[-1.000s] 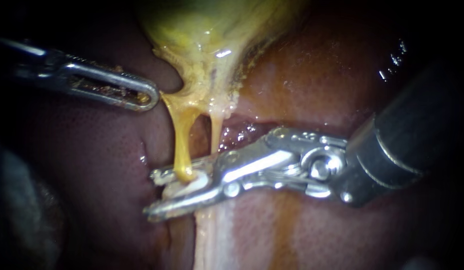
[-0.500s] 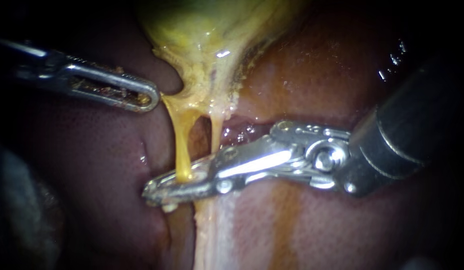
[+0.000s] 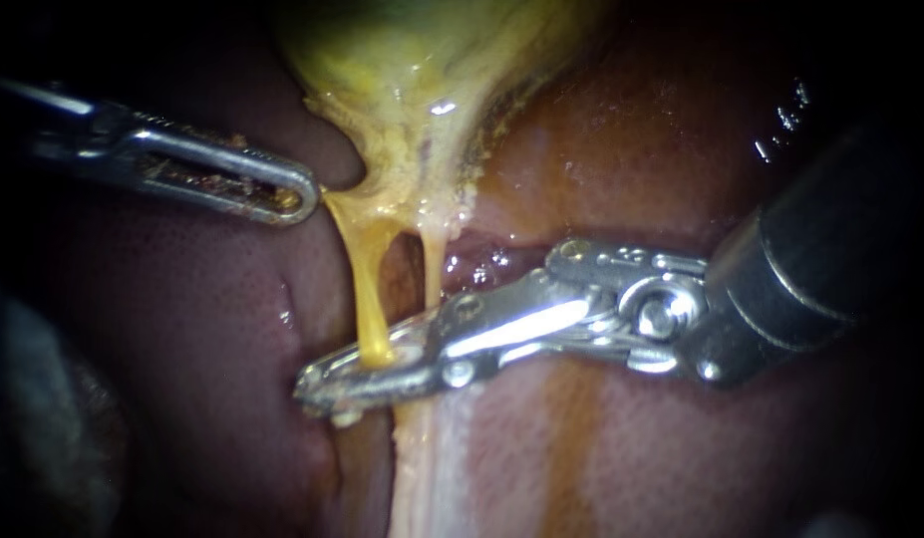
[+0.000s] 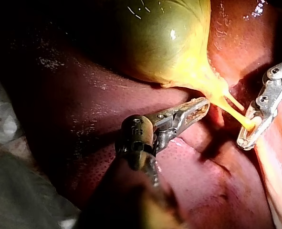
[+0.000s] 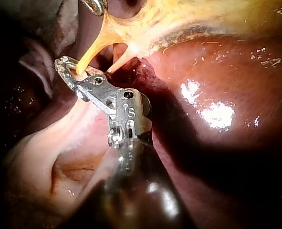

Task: Clipping second clip left tube

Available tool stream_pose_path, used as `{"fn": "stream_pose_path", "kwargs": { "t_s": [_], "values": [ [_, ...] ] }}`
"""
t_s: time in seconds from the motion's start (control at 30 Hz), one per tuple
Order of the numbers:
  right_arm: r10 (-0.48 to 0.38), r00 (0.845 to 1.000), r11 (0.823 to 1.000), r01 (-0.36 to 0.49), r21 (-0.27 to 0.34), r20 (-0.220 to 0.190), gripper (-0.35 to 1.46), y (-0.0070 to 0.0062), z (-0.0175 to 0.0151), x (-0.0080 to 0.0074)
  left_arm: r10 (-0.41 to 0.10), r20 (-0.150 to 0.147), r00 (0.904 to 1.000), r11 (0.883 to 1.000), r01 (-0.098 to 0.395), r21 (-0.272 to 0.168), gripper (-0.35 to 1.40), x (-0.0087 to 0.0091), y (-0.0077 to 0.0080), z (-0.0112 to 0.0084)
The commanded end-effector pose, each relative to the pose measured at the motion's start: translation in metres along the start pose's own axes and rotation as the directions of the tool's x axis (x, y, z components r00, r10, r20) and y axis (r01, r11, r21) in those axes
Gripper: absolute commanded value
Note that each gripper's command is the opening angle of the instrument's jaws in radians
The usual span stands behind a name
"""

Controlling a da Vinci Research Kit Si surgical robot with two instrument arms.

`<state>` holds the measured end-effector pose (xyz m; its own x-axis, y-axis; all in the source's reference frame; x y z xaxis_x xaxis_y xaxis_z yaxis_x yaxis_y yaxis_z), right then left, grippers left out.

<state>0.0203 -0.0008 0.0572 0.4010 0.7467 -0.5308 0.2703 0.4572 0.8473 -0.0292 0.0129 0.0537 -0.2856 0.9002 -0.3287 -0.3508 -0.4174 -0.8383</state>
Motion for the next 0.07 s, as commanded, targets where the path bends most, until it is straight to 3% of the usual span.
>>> {"fn": "stream_pose_path", "kwargs": {
  "t_s": [0.03, 0.07],
  "values": [
    [0.0, 1.0, 1.0, 0.0, -0.004, 0.001, -0.35, 0.0001, 0.0, 0.0, 0.0, 0.0, 1.0, 1.0, 0.0, 0.0, -0.35, 0.0, 0.0, 0.0],
    [0.0, 1.0, 1.0, 0.0, -0.004, 0.001, -0.35, 0.0002, 0.0, 0.0, 0.0, 0.0, 1.0, 1.0, 0.0, 0.0, -0.35, 0.0, 0.0, 0.0]
  ]
}}
